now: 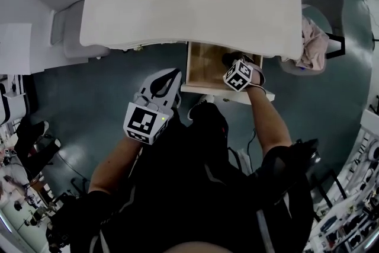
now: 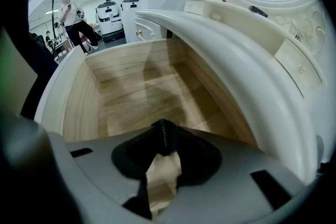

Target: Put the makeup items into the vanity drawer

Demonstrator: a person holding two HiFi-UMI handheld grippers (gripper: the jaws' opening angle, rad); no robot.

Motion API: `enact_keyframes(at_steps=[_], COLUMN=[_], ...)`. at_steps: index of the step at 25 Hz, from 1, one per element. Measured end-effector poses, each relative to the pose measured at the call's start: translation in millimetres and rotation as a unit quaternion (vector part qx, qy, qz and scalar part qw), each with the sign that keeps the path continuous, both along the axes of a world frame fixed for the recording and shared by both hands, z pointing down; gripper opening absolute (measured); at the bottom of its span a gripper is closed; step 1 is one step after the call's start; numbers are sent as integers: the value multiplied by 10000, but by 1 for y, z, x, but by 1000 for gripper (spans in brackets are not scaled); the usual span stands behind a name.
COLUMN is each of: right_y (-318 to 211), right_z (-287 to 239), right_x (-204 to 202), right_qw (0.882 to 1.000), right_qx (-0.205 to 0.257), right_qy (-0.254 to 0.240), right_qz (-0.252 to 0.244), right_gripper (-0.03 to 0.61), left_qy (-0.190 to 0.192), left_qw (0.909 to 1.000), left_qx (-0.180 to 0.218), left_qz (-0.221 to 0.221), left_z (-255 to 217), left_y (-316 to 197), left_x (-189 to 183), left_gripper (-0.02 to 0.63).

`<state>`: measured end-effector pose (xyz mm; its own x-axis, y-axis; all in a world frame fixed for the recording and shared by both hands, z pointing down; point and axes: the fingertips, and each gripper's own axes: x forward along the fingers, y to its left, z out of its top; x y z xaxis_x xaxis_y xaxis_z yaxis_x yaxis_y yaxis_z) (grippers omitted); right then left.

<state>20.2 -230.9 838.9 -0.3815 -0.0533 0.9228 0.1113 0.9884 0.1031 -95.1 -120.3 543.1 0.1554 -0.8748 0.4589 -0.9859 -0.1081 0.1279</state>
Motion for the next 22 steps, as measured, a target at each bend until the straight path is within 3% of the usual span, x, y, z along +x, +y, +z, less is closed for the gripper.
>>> enact_keyframes(at_steps=[12,22], right_y=[9,-14], right_z=[-101,-222], right_x=[-6,15], right_qw=[9959,9745], right_qx=[205,812], right_qy=[-661,-1413], right_qz=[586,1541], right_gripper=[87,35], left_qy=[97,357], left_qw=[9974,9845], left_qx=[478,984], left_qz=[535,1404], left_z=[-51,-106], left_y=[-18,-43], left_x=[1,23], left_gripper=[3,3])
